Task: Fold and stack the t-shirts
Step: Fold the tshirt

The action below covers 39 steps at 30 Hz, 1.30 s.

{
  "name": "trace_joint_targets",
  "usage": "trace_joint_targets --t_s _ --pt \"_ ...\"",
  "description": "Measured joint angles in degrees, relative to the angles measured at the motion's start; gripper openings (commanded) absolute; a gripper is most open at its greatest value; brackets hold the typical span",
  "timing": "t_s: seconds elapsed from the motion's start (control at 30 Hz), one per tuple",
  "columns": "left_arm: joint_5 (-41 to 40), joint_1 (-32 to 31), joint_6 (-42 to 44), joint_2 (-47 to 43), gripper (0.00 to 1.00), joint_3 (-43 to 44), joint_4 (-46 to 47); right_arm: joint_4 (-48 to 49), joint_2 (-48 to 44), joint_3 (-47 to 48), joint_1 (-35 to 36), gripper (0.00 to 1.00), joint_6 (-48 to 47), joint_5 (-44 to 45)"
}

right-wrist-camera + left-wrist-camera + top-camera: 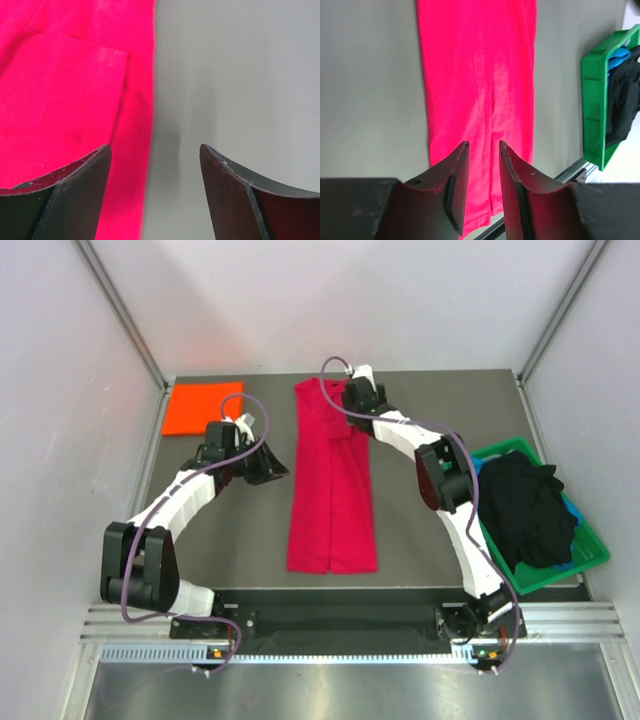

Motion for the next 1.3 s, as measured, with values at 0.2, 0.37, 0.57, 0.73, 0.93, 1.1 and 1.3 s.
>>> trace_joint_targets --t_s 0.2,0.37,0.57,0.73,0.93,1.1,1.3 --pt "-1.9 -2.2 0.9 1.7 0.43 -0.5 -2.0 -4.6 -9.3 -4.8 -2.2 0.73 2.6 -5.7" --pt "-3.4 -4.1 1.0 1.2 0.47 -4.7 -3.1 -8.8 -22.2 -11.7 -2.9 0.72 6.3 -13.2" --pt "-10.1 -10.5 3.2 -1.8 0.48 -5.5 -12.1 -10.7 -43.4 -35.7 -1.0 0.68 17.2 -26.0" --pt "-10.7 -11.6 0.5 -11.7 0.47 -10.8 -11.9 -14.3 -58.5 -54.4 6.8 0.61 24.7 -29.5" --pt "-12.0 -13.8 -3.2 -16.0 0.47 -18.6 -11.8 -15.6 -77.8 -69.9 16.6 0.58 34.4 -30.0" --pt "-12.8 -16.3 -6.1 -18.5 0.46 -23.3 -11.8 -15.2 -82.5 -78.7 20.5 0.57 40.4 -29.0" --pt "-13.0 -17.6 -8.3 -18.6 0.43 -26.5 -9.9 -14.9 -82.9 -86.6 21.6 0.55 44.0 -26.9"
